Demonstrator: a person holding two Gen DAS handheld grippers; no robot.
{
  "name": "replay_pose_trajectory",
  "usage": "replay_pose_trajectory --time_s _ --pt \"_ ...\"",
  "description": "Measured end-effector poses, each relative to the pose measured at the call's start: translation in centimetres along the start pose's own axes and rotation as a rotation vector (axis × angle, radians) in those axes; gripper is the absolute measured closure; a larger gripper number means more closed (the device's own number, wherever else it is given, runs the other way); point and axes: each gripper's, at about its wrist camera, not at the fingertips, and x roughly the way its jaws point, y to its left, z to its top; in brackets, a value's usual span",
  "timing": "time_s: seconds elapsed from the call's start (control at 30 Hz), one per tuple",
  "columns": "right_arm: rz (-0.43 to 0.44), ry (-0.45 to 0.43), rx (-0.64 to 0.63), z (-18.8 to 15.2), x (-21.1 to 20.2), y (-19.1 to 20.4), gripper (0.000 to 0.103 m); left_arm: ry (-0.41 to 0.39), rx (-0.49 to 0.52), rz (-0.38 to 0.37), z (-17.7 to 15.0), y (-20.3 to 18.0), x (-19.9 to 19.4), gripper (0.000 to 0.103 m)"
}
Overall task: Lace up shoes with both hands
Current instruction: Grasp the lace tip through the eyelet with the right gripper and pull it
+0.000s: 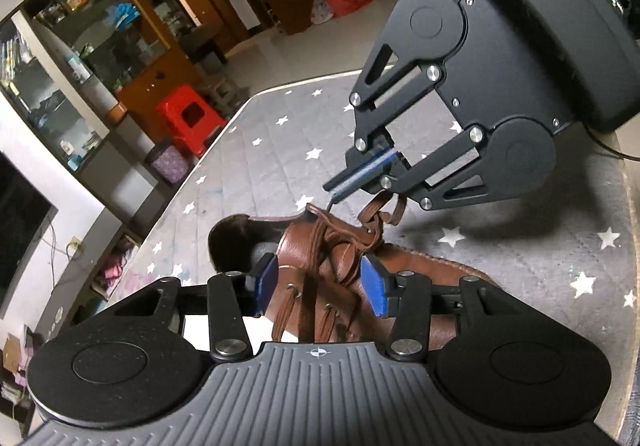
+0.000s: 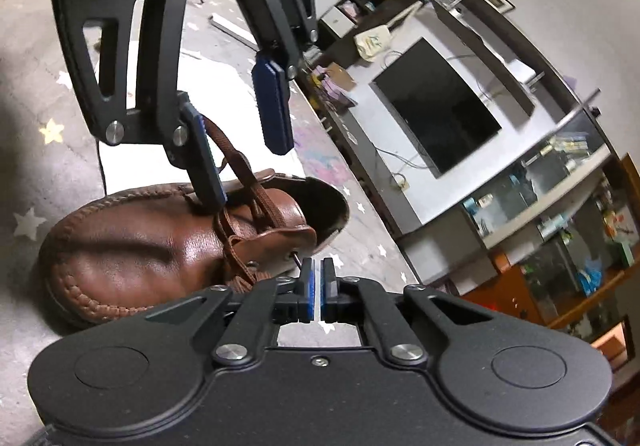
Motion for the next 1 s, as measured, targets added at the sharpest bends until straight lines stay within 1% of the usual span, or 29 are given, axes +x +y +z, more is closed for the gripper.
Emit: replay_pose_trajectory --time_s 0.17,0.3,0.57,0.67,0.7,0.93,1.0 --pt "0.002 -0.001 -0.032 0.1 0.1 0.2 0.102 0.007 -0.008 -0.006 -0.4 0.4 0.2 0.055" --pt "0.004 -0.001 -0.058 0.2 0.2 0.3 0.097 0.01 -0.012 -0.009 -0.4 0.8 0.4 0.055" --pt "0.011 0.003 -0.105 0.3 0.3 0.6 0.097 0.009 -0.022 -0.006 -0.4 1.1 0.6 0.055" --pt "0.026 0.016 -0.109 0.2 0.5 1.0 0.1 0.005 -0.035 0.004 -0.5 1.1 0.3 0.055" --pt "0.013 0.013 -0.104 0.2 0.4 1.4 0.101 0.003 -0.041 0.007 -0.6 1.1 0.2 0.055" --pt "-0.072 0.023 -0.031 0.0 -0.3 1.7 0.101 -0.021 -0.109 0.041 -1.4 1.2 -0.8 0.054" --pt "-0.125 0.03 -0.039 -0.3 -0.7 1.7 0.101 -0.028 -0.141 0.048 -1.9 1.2 -1.3 0.053"
